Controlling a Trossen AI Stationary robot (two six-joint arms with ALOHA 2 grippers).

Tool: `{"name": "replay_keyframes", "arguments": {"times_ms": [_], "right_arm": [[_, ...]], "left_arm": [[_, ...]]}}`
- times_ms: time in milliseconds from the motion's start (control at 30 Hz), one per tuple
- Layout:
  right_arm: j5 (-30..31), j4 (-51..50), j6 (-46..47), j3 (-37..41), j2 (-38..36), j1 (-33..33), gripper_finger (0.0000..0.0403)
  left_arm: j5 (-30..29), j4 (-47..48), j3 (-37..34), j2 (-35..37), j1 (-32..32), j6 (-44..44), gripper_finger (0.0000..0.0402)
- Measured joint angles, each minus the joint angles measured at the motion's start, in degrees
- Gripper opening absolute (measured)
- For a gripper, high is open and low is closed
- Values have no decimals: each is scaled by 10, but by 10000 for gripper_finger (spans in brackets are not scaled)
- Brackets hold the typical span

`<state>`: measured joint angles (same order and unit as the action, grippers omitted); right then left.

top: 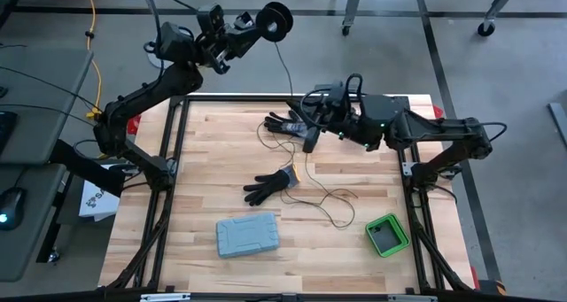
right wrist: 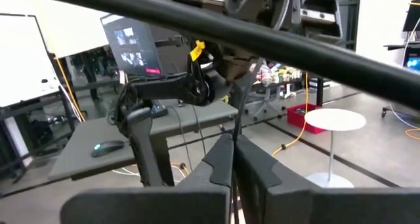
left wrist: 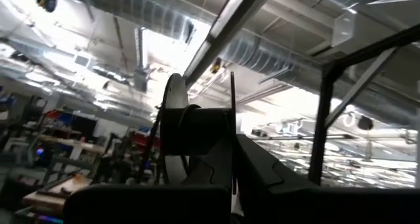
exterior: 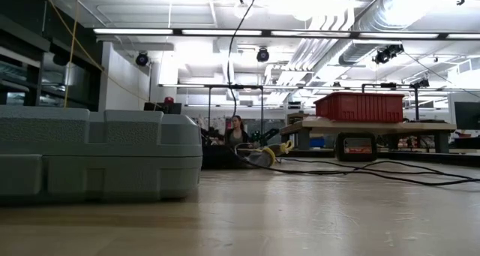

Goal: Coil cords
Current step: Coil the black wire cable onto the black spool

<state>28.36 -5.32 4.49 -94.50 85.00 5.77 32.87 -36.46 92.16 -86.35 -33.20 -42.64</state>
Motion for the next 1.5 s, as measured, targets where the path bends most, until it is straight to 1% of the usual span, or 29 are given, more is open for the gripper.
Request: {"name": "replay_keyframes", "arguments": {"times_ms": [67, 200, 367, 467, 567, 633, 733, 867, 1033, 1233, 1367, 1500], "right_arm": [[-1, -5, 0, 0, -6, 0, 0], [-1, -23, -3, 0, -20, 0, 0], [1, -34, -9, 0, -32, 0, 0], [-6, -34, -10, 0, -39, 0, 0], [-12, -40, -11, 0, -43, 0, 0], [-15, -43, -13, 0, -45, 0, 0], [-16, -52, -20, 0, -53, 0, 0], [-24, -63, -20, 0, -60, -3, 0], [-36, -63, -19, 0, -61, -3, 0], [-58, -65, -20, 0, -61, -7, 0], [-97, -65, -17, 0, -58, -18, 0], [-125, -53, -1, 0, -46, -30, 0]], "left_arm": [[15, 15, 0, 0, -9, -17, 0], [64, 46, 0, 0, -19, -59, 0], [148, 111, 0, 0, -24, -85, 0], [183, 182, 0, 4, -23, -54, 0], [178, 250, 0, 12, -14, 1, 0], [183, 274, 0, 15, -12, 20, 0], [228, 283, 0, 14, -8, 6, 0], [269, 289, 0, 15, 8, -24, 0], [270, 294, 0, 14, 47, -64, 0], [270, 293, 0, 14, 102, -68, 0], [244, 278, 0, 13, 133, -68, 0], [214, 215, 0, 8, 151, -81, 0]]}}
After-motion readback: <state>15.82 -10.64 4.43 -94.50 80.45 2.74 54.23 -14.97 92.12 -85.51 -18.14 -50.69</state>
